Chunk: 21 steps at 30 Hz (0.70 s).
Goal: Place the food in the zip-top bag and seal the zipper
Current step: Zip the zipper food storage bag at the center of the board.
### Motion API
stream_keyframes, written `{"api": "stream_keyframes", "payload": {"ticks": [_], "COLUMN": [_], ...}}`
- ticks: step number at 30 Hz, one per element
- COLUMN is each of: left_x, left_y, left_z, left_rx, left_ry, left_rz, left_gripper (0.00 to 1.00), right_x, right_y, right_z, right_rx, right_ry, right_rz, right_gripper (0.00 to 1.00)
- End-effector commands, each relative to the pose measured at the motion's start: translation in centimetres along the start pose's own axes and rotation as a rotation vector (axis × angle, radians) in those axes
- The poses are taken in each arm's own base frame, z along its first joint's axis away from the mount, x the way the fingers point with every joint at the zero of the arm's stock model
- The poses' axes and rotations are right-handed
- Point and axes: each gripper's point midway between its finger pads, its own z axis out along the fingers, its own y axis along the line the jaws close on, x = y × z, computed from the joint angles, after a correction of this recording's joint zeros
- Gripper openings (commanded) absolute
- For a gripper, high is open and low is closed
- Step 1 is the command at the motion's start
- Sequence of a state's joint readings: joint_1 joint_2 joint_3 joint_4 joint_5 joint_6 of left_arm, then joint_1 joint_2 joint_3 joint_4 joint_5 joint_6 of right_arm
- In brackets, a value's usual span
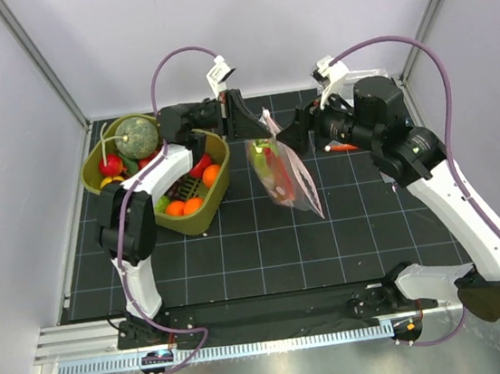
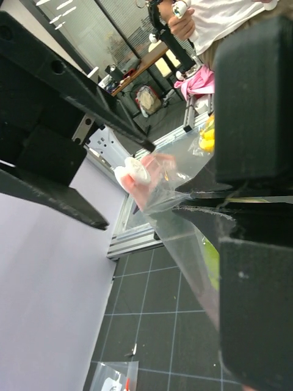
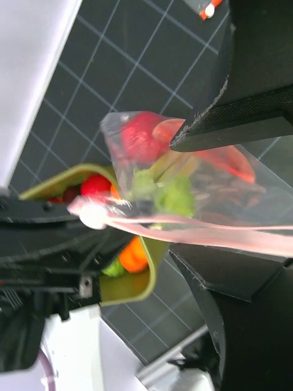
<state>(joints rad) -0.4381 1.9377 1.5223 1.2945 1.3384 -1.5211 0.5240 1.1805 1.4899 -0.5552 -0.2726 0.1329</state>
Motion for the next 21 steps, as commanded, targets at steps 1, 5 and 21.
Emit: {"api": "stream_keyframes", "payload": {"ticks": [1,5,21], "left_x": [0.2,0.6,1.4], "left_y": [-2.2,-1.9,-1.3], "left_z": [-0.1,-0.2,-0.4], "left_rx": [0.049,0.044,0.037], "left_ry": [0.005,0.005,0.017], "left_rz": [0.207,0.185,0.147], "left_gripper": [0.00,0.00,0.00], "right_x": [-3.1,-3.0,-5.4], "right_y": [-2.1,-3.3,-2.6], "right_z": [0.6,2.7,3.5], "right_rx": [0.116,0.159,0.129], "right_ry": [-0.084,-0.053,-0.127], "right_rz": [-0.017,0.045,0.096], "right_gripper": [0.68,0.56,0.56]}}
